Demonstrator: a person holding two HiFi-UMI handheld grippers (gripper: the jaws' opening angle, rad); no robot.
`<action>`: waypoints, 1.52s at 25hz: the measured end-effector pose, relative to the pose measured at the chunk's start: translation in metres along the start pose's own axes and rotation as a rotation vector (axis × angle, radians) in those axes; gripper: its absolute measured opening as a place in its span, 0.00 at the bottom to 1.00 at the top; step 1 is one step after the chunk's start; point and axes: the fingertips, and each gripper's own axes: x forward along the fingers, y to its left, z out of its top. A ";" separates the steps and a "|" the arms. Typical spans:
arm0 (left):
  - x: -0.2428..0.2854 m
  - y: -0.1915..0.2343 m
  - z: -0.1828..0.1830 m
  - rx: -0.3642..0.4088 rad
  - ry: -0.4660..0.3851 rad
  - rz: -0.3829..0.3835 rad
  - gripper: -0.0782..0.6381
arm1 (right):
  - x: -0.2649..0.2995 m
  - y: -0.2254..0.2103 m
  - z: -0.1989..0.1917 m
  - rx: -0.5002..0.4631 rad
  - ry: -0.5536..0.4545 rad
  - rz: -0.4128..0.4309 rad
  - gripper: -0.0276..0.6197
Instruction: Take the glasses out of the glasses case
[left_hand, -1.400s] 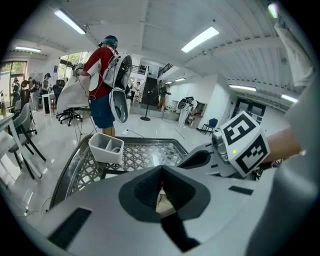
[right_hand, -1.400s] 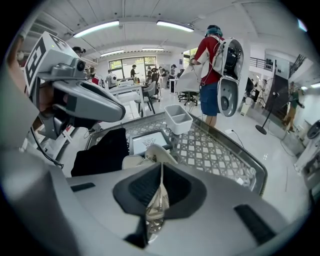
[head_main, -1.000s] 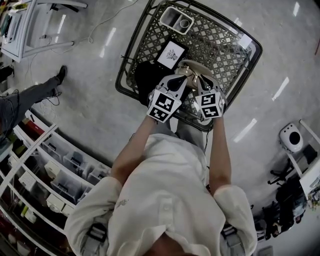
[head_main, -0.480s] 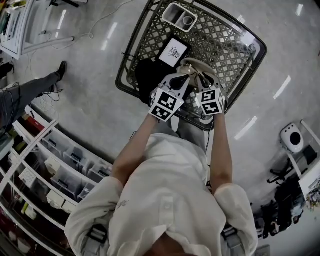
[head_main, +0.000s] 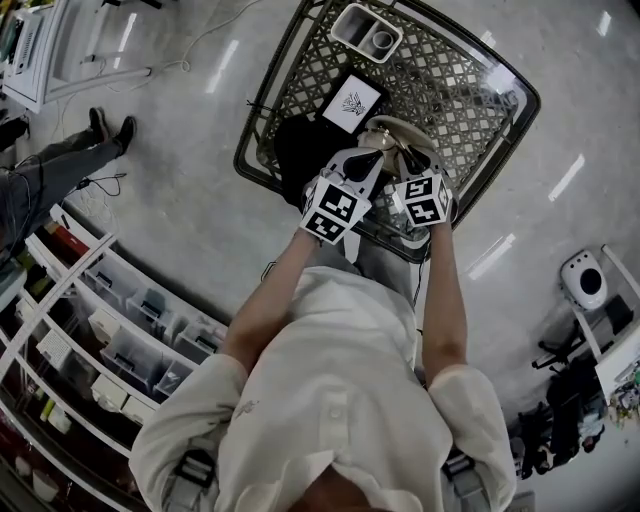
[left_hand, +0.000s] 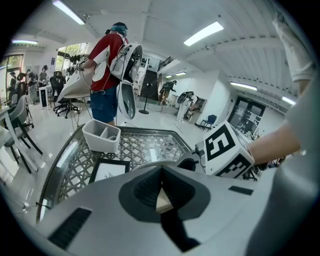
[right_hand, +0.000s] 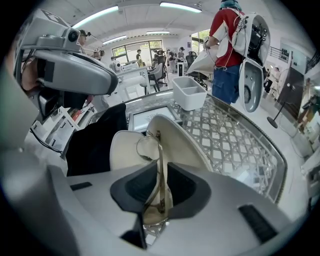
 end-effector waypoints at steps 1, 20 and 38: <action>0.000 0.000 -0.001 0.001 0.001 0.000 0.13 | 0.001 0.000 -0.001 -0.001 0.003 0.000 0.15; -0.011 0.000 -0.008 0.005 0.005 0.001 0.13 | 0.012 0.006 -0.006 -0.016 0.023 0.009 0.08; -0.027 -0.004 -0.010 0.022 -0.021 0.013 0.13 | 0.000 0.012 0.002 -0.015 -0.011 -0.024 0.08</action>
